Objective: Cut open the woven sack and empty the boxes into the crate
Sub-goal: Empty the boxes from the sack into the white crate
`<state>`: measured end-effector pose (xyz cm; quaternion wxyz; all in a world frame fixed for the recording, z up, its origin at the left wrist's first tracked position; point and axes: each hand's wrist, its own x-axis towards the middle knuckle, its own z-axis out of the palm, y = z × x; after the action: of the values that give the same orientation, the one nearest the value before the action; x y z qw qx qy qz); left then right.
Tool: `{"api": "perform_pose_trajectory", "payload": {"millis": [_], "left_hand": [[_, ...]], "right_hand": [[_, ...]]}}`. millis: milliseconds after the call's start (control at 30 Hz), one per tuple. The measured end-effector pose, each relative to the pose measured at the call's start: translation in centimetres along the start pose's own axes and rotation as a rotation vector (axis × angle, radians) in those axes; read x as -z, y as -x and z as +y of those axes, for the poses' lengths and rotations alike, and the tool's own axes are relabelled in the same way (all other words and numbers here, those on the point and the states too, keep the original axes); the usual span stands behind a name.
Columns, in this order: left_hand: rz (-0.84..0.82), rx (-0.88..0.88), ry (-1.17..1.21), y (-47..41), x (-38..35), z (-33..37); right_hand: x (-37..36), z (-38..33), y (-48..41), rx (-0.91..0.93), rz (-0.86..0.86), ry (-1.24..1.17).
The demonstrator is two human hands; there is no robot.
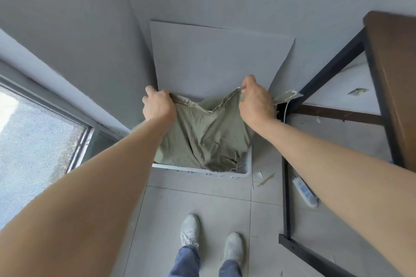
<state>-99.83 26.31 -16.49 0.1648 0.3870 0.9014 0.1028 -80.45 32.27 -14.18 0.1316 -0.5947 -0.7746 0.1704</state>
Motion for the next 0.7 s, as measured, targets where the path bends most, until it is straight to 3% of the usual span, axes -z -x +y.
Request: {"api": "perform_pose_trajectory", "payload": {"millis": [100,233,300,367,433,533,633,700], "left_hand": [[-0.019,0.170,0.171,-0.3,0.8,0.5],[-0.133,0.027,0.355,-0.8,2.2,2.5],[-0.270,-0.053,0.417,-0.8,3.2,3.9],[-0.364,-0.098,0.262,-0.8,3.7,4.4],[-0.292,-0.061,0.118,-1.0,4.0,3.7],[-0.151,0.093,0.094,-1.2,4.9,1.9],[-0.115,0.219,0.222,-1.3,6.2,1.0],[-0.079,0.284,0.350,-1.8,7.1,0.7]], "right_hand": [[1.1,-0.1,0.0,-0.129,0.013,0.004],[1.9,0.0,-0.5,-0.443,-0.002,-0.070],[1.6,-0.5,-0.4,-0.343,-0.123,-0.030],[1.4,-1.1,-0.6,-0.267,-0.161,-0.060],[2.3,-1.7,-1.3,-0.285,-0.108,-0.198],[3.9,-2.5,-2.2,-0.259,-0.070,-0.352],[5.1,-2.9,-1.9,-0.234,-0.347,-0.337],[5.3,-2.2,-1.1,-0.226,-0.665,0.052]]}}
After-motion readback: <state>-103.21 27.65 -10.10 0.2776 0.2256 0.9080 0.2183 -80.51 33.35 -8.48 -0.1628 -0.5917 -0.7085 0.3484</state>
